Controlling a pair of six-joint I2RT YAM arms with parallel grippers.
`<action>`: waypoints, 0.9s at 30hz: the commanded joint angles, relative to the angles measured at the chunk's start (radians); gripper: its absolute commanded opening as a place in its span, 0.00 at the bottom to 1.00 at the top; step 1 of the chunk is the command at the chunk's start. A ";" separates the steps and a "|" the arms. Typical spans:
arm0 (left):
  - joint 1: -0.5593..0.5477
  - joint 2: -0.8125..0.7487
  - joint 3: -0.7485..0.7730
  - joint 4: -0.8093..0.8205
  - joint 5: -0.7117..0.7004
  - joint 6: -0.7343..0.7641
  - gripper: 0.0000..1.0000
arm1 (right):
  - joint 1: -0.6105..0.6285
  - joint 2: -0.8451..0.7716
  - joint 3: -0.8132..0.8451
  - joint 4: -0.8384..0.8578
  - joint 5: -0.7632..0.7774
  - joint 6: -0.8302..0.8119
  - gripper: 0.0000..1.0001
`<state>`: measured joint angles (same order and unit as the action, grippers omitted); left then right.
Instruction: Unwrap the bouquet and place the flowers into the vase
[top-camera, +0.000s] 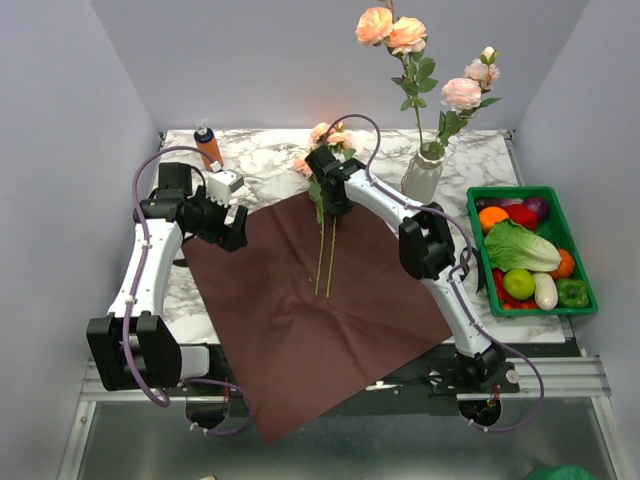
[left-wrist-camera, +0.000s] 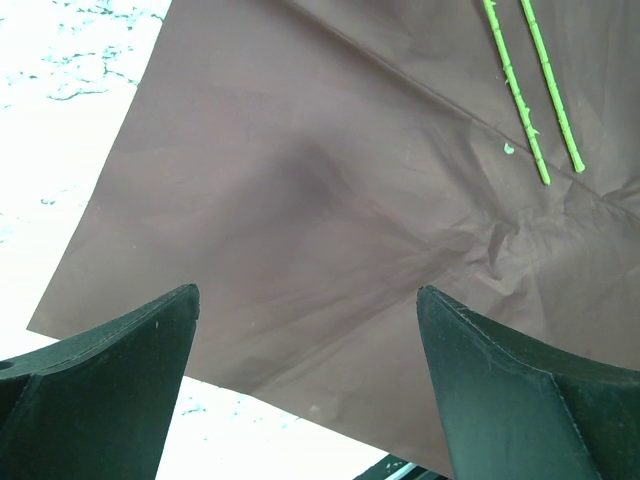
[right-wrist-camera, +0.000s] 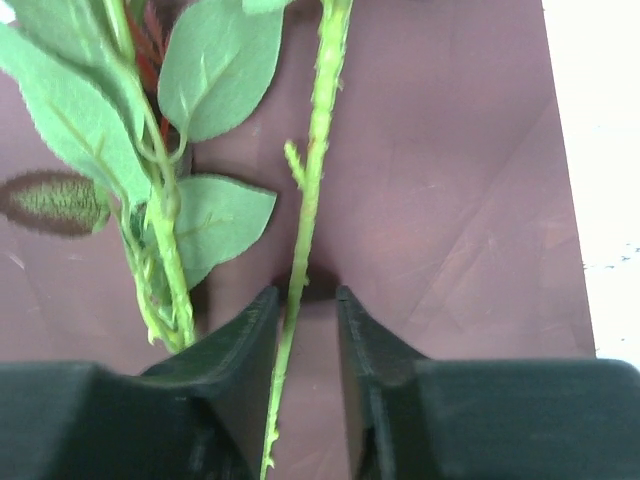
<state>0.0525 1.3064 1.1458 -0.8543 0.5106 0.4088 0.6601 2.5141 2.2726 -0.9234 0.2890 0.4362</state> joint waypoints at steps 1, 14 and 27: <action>0.009 -0.029 0.012 -0.022 0.017 0.019 0.99 | 0.019 -0.018 -0.085 -0.045 -0.050 0.004 0.26; 0.007 -0.084 0.019 -0.055 0.006 0.031 0.99 | 0.018 -0.250 -0.059 0.055 0.091 -0.059 0.01; 0.009 -0.110 0.035 -0.081 0.014 0.024 0.99 | 0.041 -0.878 -0.307 0.581 -0.043 -0.383 0.01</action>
<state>0.0532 1.2236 1.1549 -0.9203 0.5106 0.4236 0.6796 1.8053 2.0872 -0.6010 0.3336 0.2329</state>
